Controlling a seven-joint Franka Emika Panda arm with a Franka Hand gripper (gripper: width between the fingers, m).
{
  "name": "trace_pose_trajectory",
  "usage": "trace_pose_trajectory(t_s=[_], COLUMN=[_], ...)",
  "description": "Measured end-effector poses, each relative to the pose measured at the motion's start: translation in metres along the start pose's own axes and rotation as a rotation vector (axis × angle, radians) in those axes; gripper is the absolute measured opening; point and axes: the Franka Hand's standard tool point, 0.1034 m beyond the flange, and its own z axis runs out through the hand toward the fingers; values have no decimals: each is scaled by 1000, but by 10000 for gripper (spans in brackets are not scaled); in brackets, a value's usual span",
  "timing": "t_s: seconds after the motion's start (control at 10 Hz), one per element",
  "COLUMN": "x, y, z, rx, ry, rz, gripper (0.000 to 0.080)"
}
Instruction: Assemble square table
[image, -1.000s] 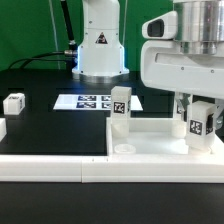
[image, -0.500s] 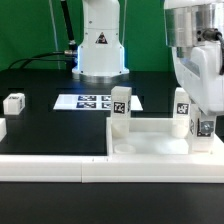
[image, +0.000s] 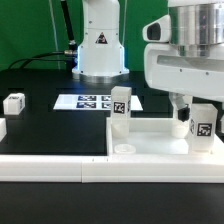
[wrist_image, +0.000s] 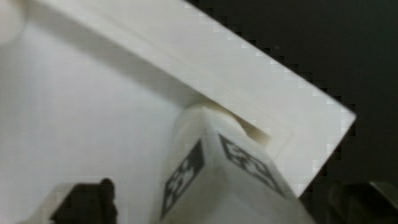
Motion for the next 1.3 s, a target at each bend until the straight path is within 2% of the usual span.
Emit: trace_pose_trajectory(t_s=[0.2, 0.4, 0.5, 0.6, 0.7, 0.9, 1.0, 1.1, 1.2, 1.3], x=[1, 2, 2, 1, 1, 1, 1, 1, 1, 2], y=[1, 2, 0, -3, -3, -3, -3, -3, -3, -2], z=[1, 0, 0, 1, 2, 2, 2, 2, 2, 2], rx=[-3, -19, -42, -41, -42, -39, -39, -37, -34, -31], ry=[1, 14, 34, 52, 53, 54, 54, 54, 55, 57], rz=[-88, -326, -554, -770, -846, -802, -804, -740, -665, -557], gripper=[640, 648, 649, 649, 649, 644, 476, 476, 299, 299])
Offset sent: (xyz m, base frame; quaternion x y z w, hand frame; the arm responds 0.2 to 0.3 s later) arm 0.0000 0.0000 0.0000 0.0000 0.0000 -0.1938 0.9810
